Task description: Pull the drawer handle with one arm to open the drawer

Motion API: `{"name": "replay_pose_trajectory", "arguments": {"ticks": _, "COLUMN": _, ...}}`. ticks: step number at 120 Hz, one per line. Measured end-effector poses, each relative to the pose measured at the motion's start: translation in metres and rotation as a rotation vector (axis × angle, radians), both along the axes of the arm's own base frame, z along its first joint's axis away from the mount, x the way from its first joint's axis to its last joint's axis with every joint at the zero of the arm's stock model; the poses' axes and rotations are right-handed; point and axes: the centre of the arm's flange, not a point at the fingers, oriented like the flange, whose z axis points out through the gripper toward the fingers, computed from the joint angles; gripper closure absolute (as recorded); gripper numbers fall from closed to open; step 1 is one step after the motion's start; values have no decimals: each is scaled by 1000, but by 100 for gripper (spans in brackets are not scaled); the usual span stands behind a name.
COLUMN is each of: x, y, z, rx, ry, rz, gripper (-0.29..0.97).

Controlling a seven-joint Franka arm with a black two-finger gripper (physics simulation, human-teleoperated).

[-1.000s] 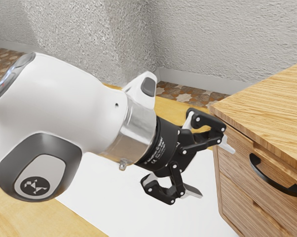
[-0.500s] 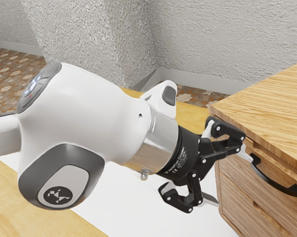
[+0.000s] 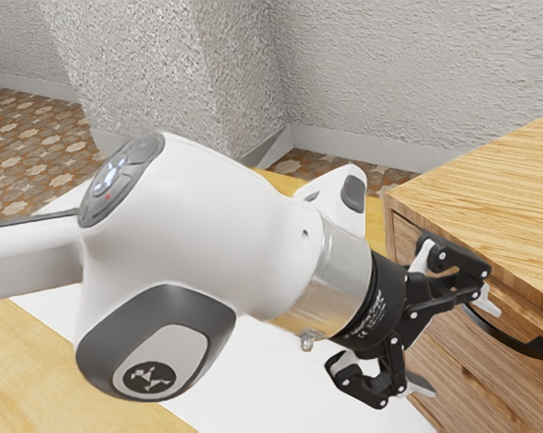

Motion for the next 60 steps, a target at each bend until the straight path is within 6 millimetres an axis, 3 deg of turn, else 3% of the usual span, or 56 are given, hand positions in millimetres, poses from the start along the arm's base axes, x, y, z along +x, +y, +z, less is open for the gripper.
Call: {"name": "replay_pose_trajectory", "arguments": {"ticks": 60, "x": 1, "y": 2, "z": -11, "rx": 66, "ry": 64, "rz": 3, "gripper": 1}}
